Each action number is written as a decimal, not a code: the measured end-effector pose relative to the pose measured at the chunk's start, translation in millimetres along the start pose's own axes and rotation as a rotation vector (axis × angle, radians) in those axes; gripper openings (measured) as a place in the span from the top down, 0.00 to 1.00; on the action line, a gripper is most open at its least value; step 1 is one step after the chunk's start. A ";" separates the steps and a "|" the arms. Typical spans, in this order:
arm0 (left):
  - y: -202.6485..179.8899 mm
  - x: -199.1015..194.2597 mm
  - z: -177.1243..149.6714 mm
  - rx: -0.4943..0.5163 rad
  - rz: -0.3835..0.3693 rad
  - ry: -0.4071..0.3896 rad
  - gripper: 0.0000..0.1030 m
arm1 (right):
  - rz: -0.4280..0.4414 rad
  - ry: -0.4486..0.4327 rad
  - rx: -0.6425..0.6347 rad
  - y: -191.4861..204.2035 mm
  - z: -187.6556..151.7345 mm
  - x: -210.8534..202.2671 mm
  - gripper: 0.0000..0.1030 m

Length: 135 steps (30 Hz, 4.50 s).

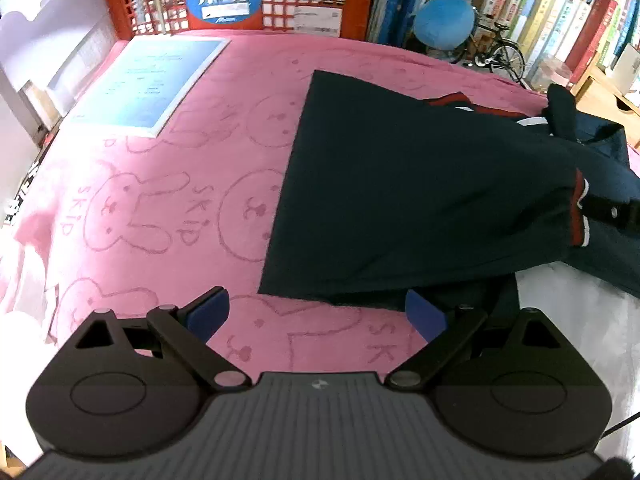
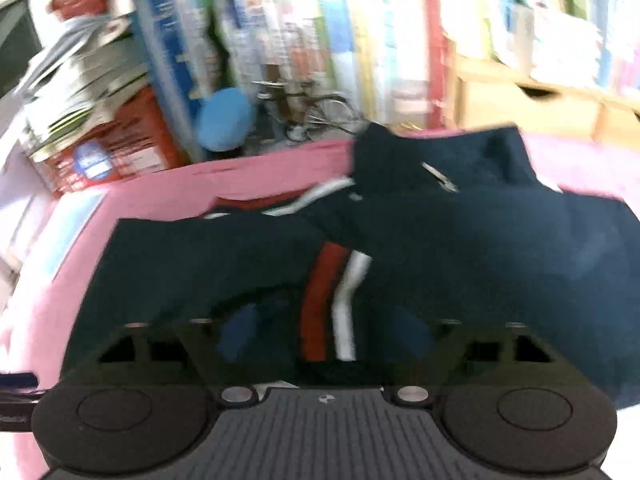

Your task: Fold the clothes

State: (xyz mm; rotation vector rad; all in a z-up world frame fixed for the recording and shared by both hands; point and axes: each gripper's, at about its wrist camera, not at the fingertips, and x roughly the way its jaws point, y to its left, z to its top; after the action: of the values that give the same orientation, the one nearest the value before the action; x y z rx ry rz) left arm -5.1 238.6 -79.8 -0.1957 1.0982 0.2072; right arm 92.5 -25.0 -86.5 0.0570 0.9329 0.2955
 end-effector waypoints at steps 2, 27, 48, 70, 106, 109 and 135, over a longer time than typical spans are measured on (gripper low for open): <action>1.7 1.1 -0.5 -0.006 0.004 0.007 0.07 | -0.004 0.053 0.005 -4.1 -3.7 12.0 0.22; -21.4 -5.6 11.1 0.004 -0.016 -0.044 0.07 | -0.198 -0.199 -0.087 -71.7 45.7 -109.8 0.86; -76.7 17.2 9.0 0.134 0.081 0.000 0.06 | -0.337 -0.087 -0.117 -175.3 18.2 -60.3 0.85; -191.6 14.9 44.4 0.350 -0.131 -0.224 0.08 | -0.290 -0.104 -0.049 -193.4 -31.4 -60.5 0.45; -202.2 40.0 104.0 0.338 -0.181 -0.273 0.21 | -0.089 -0.182 -0.275 -145.1 17.4 3.2 0.33; -201.2 37.6 107.6 0.332 -0.191 -0.273 0.21 | 0.001 -0.168 -0.216 -137.6 39.3 9.1 0.42; -181.7 80.4 59.6 0.268 -0.091 -0.297 0.00 | 0.213 0.095 -0.405 -63.7 149.2 113.0 0.36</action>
State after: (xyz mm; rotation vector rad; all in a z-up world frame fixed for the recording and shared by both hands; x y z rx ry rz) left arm 129.1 84.5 -115.6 0.0254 0.8091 0.0052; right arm 289.1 -43.2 -97.0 -0.2327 0.9469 0.6844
